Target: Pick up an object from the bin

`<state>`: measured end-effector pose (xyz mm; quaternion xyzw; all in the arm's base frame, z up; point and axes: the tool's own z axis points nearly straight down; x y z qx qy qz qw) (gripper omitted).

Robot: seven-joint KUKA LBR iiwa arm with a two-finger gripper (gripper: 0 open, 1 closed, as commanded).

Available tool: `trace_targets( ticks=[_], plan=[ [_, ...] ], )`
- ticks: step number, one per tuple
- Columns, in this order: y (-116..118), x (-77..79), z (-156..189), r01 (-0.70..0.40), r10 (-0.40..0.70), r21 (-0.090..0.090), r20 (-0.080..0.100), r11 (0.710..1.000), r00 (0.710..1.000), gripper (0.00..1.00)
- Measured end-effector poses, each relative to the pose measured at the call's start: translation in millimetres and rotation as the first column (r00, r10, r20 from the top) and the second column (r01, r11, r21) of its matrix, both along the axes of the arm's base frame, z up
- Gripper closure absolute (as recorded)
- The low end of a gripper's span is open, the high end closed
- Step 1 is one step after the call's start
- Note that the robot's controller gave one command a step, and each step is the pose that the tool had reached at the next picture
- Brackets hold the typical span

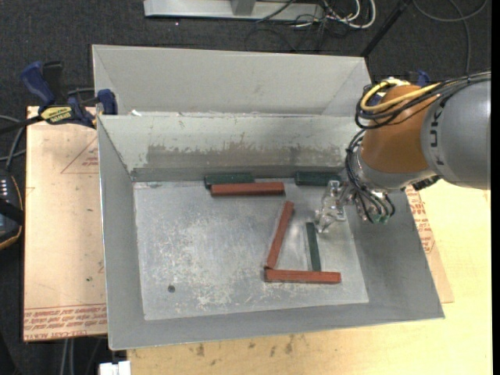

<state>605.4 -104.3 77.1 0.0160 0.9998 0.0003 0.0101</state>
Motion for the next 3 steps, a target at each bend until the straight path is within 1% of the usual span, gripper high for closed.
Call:
trace_targets(
  ticks=[1, 2, 3],
  plan=[
    [-0.8, -3.4, -2.7, 0.0, 0.0, -0.001, -0.012, 1.0, 1.0, 0.0],
    [-0.8, -3.4, -2.7, 0.0, 0.0, -0.001, -0.012, 1.0, 1.0, 0.0],
    [18.8, -5.7, 4.3, -0.084, 0.084, -0.005, -0.015, 0.996, 0.996, 0.0]
  ],
)
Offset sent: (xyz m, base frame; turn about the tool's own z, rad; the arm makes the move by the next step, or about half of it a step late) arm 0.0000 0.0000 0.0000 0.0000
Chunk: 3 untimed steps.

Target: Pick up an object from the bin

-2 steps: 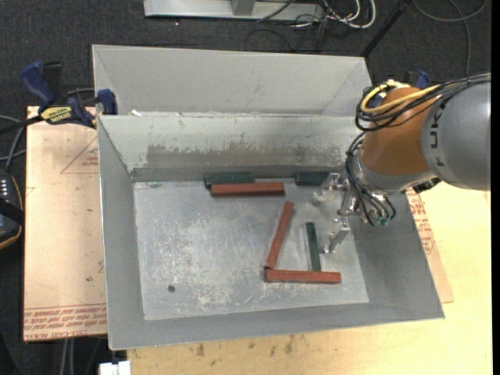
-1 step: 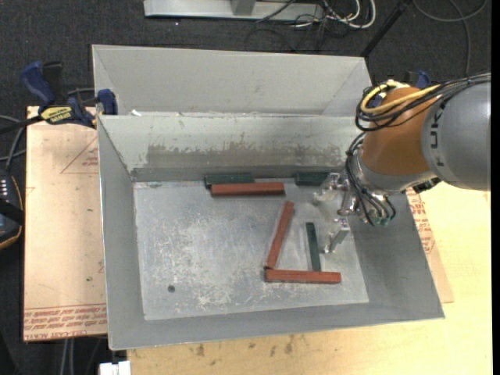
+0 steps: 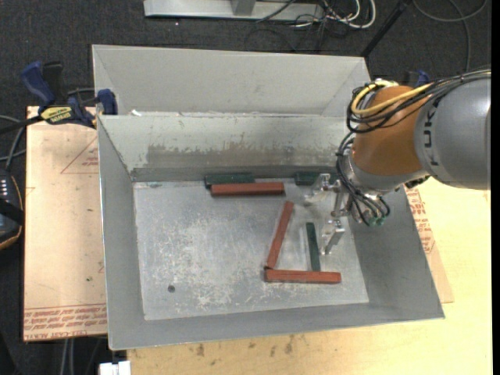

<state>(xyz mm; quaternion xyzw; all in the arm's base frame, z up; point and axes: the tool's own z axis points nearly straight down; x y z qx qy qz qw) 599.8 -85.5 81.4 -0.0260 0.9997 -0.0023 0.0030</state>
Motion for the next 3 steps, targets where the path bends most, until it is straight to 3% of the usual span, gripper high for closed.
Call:
trace_targets(
  ticks=[1, 2, 3],
  plan=[
    [90.1, 25.3, 1.2, -0.162, 0.162, 0.006, 0.005, 0.987, 0.987, 1.0],
    [90.1, 25.3, 1.2, -0.162, 0.162, 0.006, 0.005, 0.987, 0.987, 1.0],
    [75.0, 4.8, 158.2, -0.174, 0.174, 0.004, -0.001, 0.985, 0.985, 1.0]
  ],
)
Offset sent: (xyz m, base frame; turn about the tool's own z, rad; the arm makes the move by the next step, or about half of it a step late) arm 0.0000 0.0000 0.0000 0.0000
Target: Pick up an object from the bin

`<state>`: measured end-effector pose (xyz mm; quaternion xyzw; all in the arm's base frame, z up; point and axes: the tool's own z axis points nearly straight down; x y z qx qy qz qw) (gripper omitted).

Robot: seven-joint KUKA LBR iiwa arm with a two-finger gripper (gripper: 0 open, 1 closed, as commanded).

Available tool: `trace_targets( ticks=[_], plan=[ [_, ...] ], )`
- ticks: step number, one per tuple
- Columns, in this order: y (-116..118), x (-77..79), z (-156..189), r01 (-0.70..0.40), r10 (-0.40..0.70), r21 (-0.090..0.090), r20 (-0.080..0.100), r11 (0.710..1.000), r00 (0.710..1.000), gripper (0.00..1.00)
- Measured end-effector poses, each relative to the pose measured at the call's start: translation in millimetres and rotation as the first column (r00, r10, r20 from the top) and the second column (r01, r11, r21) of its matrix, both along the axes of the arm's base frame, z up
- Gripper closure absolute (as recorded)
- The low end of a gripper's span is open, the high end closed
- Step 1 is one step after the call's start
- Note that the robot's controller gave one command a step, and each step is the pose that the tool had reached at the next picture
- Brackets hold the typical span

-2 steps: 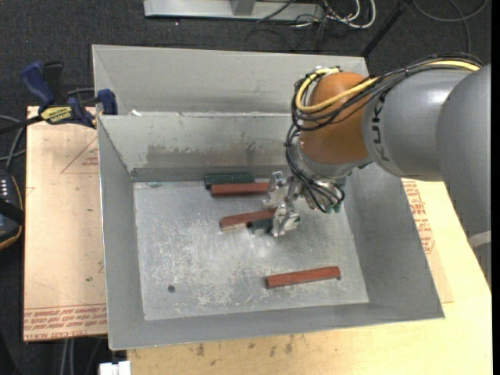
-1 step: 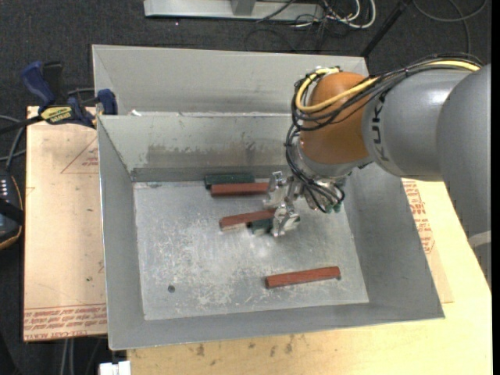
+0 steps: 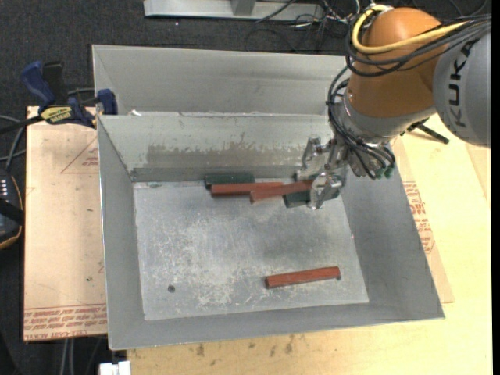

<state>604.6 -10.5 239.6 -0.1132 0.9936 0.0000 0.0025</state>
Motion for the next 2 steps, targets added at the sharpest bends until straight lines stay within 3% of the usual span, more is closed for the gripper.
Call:
trace_targets(
  ticks=[1, 2],
  plan=[
    [0.1, -0.5, -0.8, 0.0, 0.0, 0.0, -0.002, 1.0, 1.0, 0.0],
    [0.2, -0.5, -0.9, -0.001, 0.001, 0.0, -0.002, 1.0, 1.0, 1.0]
  ],
)
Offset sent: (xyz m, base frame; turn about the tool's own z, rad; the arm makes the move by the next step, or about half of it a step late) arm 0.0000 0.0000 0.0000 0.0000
